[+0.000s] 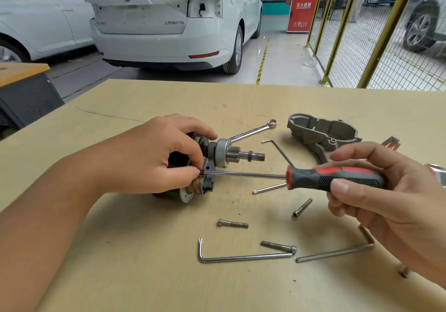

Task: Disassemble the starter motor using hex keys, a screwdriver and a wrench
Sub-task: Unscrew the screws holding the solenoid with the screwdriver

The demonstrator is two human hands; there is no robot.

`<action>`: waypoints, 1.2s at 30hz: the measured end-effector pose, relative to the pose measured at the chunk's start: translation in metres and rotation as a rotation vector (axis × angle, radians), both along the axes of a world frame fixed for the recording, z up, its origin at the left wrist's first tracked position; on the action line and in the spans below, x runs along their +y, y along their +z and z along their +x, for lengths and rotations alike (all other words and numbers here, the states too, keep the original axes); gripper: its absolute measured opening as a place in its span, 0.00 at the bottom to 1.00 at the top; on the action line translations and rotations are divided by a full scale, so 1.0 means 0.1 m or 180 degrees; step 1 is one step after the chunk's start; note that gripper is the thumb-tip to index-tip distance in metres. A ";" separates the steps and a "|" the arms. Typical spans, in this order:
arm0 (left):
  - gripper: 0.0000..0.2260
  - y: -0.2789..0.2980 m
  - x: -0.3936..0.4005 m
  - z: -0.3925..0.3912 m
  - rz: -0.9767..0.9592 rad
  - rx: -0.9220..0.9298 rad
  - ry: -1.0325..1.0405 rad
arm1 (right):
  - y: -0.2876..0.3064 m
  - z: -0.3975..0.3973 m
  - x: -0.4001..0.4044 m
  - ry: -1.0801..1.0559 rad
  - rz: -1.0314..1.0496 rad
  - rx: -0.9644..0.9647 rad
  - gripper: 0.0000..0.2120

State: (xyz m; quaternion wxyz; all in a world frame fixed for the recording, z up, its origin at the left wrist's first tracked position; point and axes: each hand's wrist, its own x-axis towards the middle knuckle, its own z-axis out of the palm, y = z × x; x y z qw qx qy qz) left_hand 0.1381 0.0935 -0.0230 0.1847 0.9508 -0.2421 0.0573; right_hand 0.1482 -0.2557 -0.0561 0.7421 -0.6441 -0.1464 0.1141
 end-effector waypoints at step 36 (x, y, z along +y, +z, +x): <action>0.45 -0.17 0.31 0.21 -0.0012 0.0111 -0.0265 | -0.02 -0.06 0.03 0.0063 -0.0158 0.0169 0.40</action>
